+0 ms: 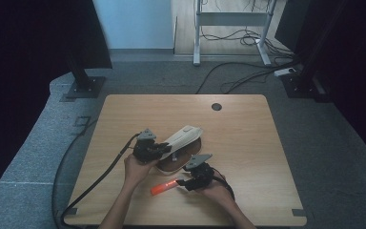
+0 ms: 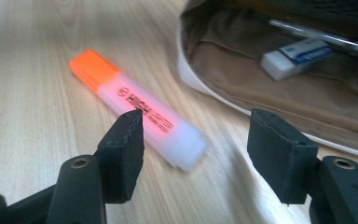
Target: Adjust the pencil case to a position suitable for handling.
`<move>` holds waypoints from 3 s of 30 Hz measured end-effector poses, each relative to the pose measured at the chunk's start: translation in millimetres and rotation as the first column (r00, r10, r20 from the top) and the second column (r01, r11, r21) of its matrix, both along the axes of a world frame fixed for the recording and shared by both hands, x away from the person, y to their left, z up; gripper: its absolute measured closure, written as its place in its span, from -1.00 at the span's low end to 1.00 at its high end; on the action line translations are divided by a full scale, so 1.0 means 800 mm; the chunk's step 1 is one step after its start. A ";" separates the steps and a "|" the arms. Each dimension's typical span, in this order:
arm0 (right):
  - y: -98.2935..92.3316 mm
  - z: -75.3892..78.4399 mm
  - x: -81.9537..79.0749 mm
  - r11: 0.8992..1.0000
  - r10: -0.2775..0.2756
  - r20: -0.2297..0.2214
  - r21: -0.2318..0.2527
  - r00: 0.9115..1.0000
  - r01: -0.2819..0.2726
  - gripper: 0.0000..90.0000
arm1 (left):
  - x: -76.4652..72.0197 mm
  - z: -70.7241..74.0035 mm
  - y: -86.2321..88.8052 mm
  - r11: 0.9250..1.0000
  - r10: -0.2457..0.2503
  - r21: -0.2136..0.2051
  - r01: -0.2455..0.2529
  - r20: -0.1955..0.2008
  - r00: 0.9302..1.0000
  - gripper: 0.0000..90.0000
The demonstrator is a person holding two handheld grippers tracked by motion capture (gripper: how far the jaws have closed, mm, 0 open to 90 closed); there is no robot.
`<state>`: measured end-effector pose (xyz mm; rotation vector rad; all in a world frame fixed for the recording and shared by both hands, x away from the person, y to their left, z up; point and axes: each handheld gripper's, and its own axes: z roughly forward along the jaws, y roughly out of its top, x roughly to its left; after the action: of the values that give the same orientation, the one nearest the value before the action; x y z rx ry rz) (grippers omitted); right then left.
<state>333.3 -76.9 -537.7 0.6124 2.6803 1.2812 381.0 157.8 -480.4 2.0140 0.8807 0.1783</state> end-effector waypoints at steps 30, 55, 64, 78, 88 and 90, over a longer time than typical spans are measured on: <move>0.048 -0.007 -0.005 0.982 0.171 0.003 -0.084 0.985 -0.171 0.29 | 0.000 0.000 0.005 1.000 0.006 -0.013 -0.006 -0.011 1.000 0.70; 0.029 0.010 -0.020 0.988 0.144 0.017 -0.056 0.989 -0.143 0.44 | 0.000 0.001 0.007 1.000 0.006 -0.015 -0.006 -0.013 1.000 0.70; 0.003 0.019 -0.008 0.996 0.079 0.018 -0.036 0.997 -0.079 0.44 | 0.001 0.003 0.009 1.000 0.006 -0.013 -0.006 -0.011 1.000 0.70; -0.017 0.028 0.024 0.999 -0.007 0.036 -0.045 0.999 0.008 0.44 | -0.005 0.009 0.009 1.000 0.004 -0.012 -0.004 0.001 1.000 0.71; -0.001 0.023 0.049 0.997 -0.018 0.037 -0.076 0.999 0.021 0.44 | -0.009 0.009 0.006 1.000 -0.007 -0.025 0.007 -0.001 1.000 0.71; 0.002 0.023 0.052 0.997 -0.021 0.041 -0.078 0.999 0.024 0.44 | -0.009 0.010 0.006 1.000 -0.012 -0.027 0.011 -0.002 1.000 0.71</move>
<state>375.1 -75.6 -519.3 0.5989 2.6680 1.1640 373.6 162.3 -472.8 1.9944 0.8687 0.1567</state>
